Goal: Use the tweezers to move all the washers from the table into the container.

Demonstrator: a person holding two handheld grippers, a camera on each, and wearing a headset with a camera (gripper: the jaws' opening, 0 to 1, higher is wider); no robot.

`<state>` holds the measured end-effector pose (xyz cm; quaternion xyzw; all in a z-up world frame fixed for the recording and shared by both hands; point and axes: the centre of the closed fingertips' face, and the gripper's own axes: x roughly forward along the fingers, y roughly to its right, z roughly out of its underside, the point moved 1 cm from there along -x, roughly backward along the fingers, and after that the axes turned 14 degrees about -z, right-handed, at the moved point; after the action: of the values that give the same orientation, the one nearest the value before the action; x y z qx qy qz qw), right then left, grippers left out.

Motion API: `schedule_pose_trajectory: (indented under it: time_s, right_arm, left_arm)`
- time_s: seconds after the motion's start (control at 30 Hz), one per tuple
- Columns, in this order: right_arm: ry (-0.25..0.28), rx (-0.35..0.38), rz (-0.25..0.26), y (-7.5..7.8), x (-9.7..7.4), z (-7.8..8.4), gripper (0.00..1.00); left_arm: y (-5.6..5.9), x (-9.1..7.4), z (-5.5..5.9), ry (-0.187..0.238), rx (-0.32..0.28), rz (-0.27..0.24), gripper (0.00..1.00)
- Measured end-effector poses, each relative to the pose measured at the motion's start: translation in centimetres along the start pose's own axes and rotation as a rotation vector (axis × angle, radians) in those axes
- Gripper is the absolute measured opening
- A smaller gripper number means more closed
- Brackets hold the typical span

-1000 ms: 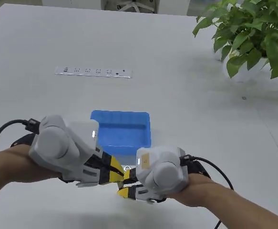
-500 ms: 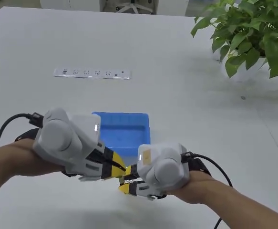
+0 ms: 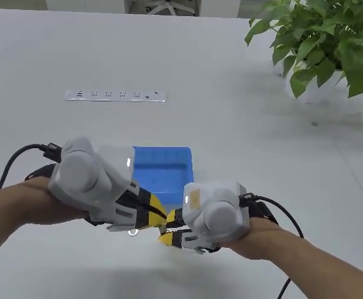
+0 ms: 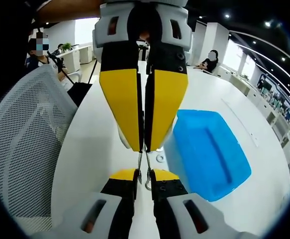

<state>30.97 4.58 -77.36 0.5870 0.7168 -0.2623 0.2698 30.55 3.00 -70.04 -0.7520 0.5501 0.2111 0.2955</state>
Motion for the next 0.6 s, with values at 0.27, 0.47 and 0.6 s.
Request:
schedule_pose_trajectory:
  time_s: [0.27, 0.47, 0.6]
  right_arm:
    - [0.001, 0.014, 0.002, 0.37, 0.08, 0.39, 0.13]
    - [0.006, 0.027, 0.003, 0.53, 0.12, 0.57, 0.13]
    - [0.009, 0.03, 0.002, 0.5, 0.06, 0.54, 0.13]
  left_arm:
    - [-0.31, 0.4, 0.23, -0.007, -0.008, 0.001, 0.06]
    - [-0.55, 0.63, 0.11, -0.001, -0.023, 0.002, 0.06]
    - [-0.56, 0.62, 0.01, -0.004, -0.02, 0.001, 0.06]
